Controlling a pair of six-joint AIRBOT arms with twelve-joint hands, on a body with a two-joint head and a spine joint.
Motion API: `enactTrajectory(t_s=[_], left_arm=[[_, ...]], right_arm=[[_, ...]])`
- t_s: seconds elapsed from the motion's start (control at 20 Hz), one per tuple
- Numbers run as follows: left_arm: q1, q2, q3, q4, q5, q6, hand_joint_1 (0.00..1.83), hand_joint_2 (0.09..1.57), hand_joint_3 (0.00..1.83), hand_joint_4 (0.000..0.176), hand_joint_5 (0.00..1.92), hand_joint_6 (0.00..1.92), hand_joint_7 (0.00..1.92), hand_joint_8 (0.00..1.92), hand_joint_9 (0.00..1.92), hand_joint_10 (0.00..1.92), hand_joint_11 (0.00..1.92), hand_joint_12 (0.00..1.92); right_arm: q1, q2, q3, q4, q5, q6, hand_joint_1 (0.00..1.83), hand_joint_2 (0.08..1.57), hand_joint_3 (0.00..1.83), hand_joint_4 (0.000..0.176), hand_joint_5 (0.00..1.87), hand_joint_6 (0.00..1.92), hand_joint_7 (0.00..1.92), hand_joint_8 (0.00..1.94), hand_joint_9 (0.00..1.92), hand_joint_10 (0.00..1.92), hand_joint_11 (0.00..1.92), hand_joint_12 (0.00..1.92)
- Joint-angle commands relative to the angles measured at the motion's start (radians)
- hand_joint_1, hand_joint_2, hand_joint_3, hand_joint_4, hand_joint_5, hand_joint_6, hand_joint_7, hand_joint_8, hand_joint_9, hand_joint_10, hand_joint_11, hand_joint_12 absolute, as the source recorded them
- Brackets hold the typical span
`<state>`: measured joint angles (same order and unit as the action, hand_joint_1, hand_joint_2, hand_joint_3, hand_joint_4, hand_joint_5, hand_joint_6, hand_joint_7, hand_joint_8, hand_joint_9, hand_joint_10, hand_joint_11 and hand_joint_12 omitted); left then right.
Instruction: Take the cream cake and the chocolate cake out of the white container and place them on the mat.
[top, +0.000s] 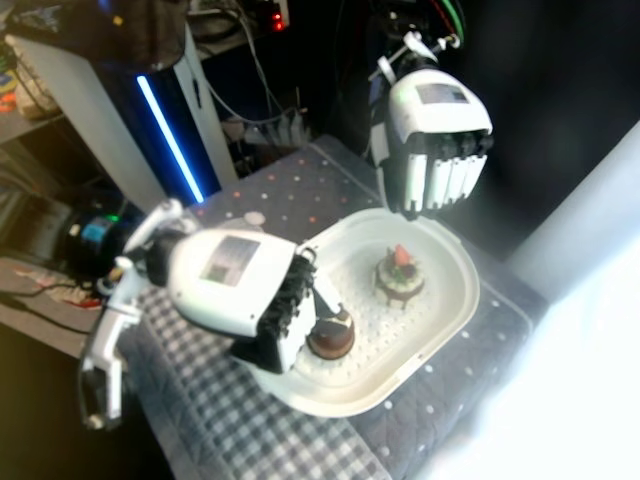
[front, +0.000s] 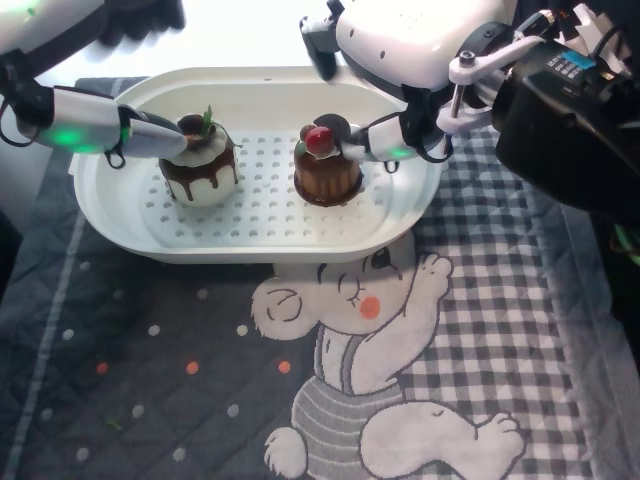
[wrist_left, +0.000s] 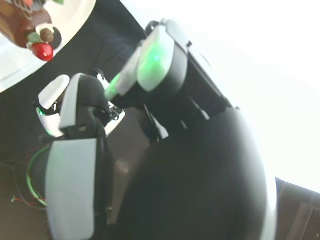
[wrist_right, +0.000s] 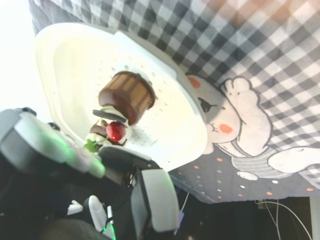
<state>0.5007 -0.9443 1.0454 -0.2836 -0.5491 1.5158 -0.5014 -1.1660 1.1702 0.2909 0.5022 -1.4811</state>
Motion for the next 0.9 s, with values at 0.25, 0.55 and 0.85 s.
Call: enactTrajectory(t_s=[0.25,0.55,0.85], left_arm=[[-0.006,0.0,0.003,0.006,-0.118,0.001,0.79,0.95,0.0,0.0,0.26,0.01,0.2,0.0,0.2,0.02,0.0,0.9],[-0.017,-0.043,0.062,-0.035,-0.035,0.001,0.94,0.91,0.0,0.0,0.31,0.01,0.24,0.0,0.25,0.02,0.0,1.07],[-0.015,-0.084,0.105,-0.048,0.04,0.001,0.95,0.89,0.0,0.0,0.3,0.0,0.23,0.0,0.21,0.0,0.0,0.88]], right_arm=[[0.014,-0.003,0.002,-0.011,0.116,-0.006,1.02,0.86,0.0,0.0,0.5,0.0,0.54,0.01,0.52,0.06,0.0,1.23],[0.014,-0.039,0.029,0.055,0.116,-0.006,0.93,0.88,0.0,0.0,0.44,0.0,0.52,0.0,0.52,0.03,0.04,1.2],[0.014,-0.063,0.033,0.096,0.104,-0.006,0.92,0.84,0.0,0.0,0.43,0.0,0.5,0.0,0.51,0.01,0.05,1.15]])
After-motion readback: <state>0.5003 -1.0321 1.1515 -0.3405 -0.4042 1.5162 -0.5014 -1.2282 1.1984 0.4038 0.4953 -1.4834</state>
